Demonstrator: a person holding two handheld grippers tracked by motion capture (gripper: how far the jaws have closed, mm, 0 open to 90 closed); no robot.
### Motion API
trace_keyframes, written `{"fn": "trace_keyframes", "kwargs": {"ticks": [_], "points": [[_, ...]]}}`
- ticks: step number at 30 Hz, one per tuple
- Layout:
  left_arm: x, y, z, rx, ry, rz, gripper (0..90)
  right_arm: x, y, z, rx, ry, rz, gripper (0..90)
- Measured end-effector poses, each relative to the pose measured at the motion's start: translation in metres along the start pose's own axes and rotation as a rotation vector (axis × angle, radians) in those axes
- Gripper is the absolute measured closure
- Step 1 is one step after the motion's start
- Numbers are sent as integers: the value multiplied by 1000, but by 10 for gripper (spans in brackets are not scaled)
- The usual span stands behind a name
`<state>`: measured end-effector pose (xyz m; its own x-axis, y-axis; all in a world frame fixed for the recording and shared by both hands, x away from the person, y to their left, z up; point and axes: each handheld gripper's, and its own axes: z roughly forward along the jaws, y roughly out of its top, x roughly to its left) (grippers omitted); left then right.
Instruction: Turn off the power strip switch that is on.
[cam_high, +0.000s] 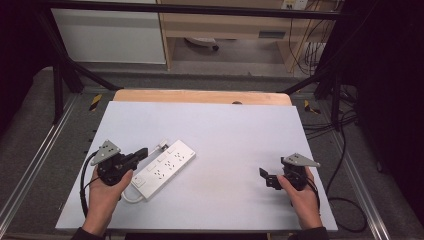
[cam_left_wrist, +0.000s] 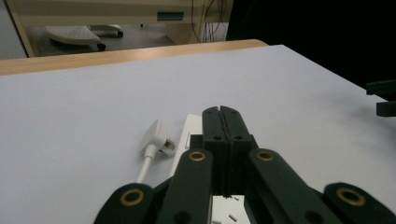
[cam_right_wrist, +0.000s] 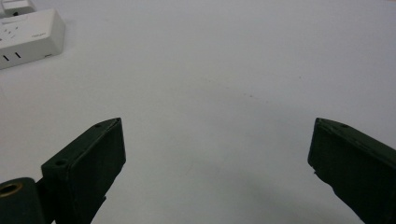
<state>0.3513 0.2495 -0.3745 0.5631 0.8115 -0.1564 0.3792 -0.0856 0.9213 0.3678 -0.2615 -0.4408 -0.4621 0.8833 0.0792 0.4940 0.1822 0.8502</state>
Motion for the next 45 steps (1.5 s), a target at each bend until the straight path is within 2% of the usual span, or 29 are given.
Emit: {"fn": "trace_keyframes", "kwargs": {"ticks": [28,45], "points": [[12,-9,21,112,-7,-11,897,-1,0,0,4,0,7,41],[13,-20,29,157,-11,-21,898,-2,0,0,8,1,8,43]]}}
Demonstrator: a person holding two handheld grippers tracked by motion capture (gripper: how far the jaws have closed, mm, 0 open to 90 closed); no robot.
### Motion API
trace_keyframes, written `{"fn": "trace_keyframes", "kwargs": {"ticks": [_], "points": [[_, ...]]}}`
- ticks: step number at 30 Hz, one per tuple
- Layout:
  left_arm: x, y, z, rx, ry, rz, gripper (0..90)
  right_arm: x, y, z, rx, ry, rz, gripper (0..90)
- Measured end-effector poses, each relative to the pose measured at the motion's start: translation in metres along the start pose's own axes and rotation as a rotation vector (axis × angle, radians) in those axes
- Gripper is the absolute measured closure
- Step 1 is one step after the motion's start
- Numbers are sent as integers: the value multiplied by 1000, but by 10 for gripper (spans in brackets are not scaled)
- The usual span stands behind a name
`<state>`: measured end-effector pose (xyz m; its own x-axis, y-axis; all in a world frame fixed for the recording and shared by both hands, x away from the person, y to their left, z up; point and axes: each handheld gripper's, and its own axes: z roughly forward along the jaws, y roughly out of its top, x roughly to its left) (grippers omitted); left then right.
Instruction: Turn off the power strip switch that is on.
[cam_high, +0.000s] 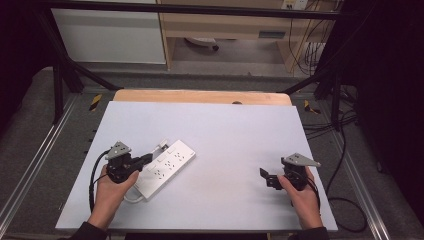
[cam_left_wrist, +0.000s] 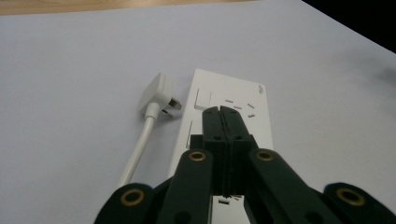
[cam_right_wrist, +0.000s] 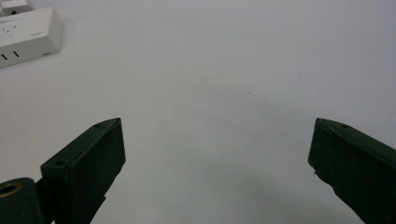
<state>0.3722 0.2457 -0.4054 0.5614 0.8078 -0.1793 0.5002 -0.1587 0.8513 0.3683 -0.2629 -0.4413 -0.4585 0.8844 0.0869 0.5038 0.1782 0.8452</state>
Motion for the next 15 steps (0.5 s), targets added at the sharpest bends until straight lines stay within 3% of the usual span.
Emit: {"fn": "trace_keyframes", "kwargs": {"ticks": [15], "points": [[3,-6,5,41,10,-1,898,0,0,0,1,-2,0,43]]}}
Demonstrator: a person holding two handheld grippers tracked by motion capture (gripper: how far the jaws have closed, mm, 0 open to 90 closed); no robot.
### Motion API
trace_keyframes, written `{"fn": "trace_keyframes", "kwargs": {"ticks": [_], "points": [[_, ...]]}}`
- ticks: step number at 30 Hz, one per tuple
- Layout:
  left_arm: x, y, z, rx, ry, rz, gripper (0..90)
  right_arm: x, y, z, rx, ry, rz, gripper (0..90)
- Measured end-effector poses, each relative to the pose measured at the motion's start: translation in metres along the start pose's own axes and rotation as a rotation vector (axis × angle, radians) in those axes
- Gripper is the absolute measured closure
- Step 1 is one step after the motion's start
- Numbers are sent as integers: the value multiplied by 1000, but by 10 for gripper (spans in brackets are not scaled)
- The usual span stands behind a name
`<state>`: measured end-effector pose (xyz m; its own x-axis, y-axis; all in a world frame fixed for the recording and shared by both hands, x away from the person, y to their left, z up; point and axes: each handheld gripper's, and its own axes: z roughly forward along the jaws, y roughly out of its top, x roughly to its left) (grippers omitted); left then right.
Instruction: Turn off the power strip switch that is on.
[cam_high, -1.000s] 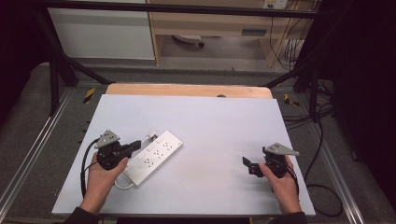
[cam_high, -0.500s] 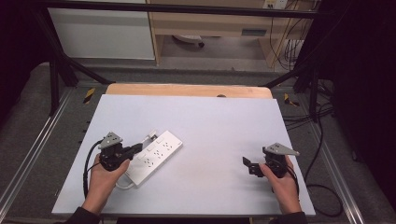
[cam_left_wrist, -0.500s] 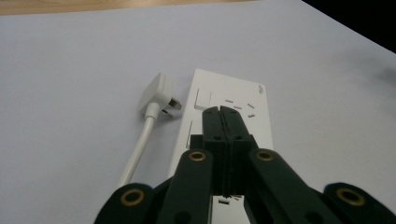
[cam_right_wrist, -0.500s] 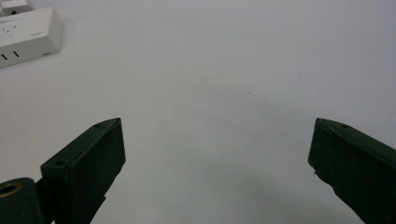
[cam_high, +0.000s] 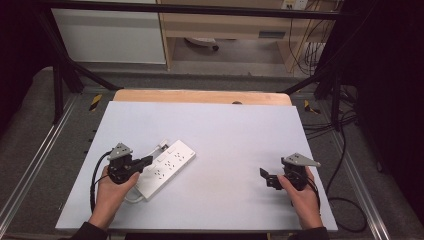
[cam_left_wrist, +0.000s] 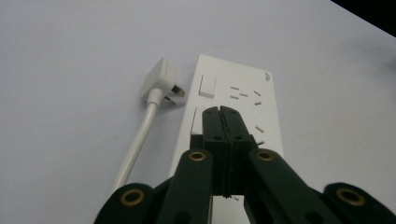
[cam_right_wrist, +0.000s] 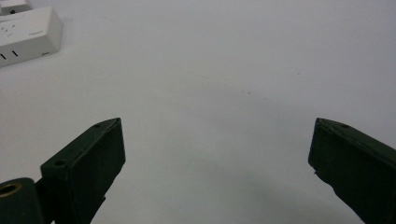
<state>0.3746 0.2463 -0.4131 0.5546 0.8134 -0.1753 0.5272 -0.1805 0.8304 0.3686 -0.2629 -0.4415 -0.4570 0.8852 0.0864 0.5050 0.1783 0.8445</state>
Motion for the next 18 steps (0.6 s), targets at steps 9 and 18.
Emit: {"fn": "trace_keyframes", "kwargs": {"ticks": [9,18], "points": [[0,-4,6,34,2,9,898,0,0,0,0,1,-2,43],[1,-5,11,55,7,15,897,1,0,1,5,4,-9,43]]}}
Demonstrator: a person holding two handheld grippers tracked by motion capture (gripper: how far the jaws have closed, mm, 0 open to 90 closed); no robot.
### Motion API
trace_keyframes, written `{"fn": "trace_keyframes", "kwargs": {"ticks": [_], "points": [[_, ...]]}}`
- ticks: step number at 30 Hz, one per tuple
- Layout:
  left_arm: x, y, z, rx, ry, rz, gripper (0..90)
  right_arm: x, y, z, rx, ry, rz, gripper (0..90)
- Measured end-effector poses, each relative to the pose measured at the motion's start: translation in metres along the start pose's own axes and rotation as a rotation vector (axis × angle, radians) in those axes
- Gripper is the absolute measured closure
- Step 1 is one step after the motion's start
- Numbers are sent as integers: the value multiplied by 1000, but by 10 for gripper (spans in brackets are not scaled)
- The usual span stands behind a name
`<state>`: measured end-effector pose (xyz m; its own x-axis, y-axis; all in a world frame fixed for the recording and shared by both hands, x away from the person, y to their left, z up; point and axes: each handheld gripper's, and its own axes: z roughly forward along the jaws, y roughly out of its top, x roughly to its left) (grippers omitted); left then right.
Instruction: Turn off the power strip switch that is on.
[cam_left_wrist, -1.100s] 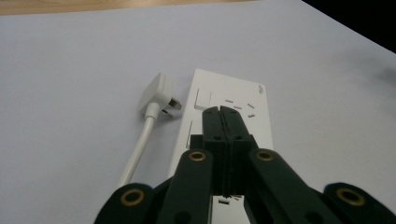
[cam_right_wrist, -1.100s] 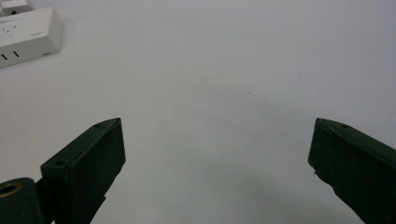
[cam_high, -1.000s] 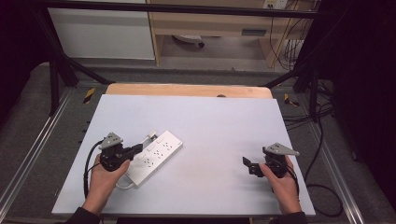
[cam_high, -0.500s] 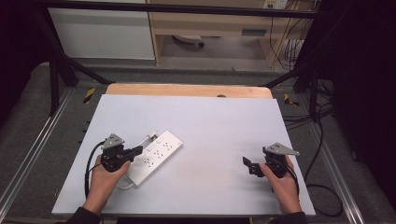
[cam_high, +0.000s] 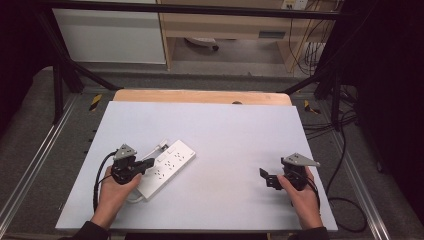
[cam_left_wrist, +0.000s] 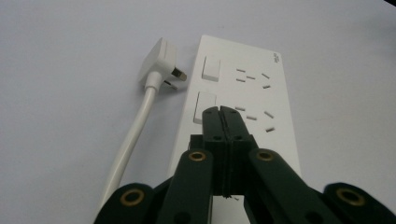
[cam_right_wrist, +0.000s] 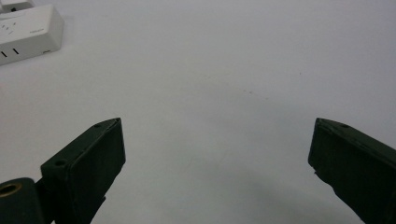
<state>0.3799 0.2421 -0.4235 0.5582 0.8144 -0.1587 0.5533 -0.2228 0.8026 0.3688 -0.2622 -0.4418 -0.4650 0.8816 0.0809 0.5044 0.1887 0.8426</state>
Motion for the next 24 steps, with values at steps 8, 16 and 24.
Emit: {"fn": "trace_keyframes", "kwargs": {"ticks": [8,16,24], "points": [[1,0,5,19,8,12,898,-1,0,0,3,-5,0,45],[0,0,9,31,11,12,898,-1,0,0,3,-5,0,46],[2,-1,11,40,20,13,898,-1,0,0,4,-2,-3,48]]}}
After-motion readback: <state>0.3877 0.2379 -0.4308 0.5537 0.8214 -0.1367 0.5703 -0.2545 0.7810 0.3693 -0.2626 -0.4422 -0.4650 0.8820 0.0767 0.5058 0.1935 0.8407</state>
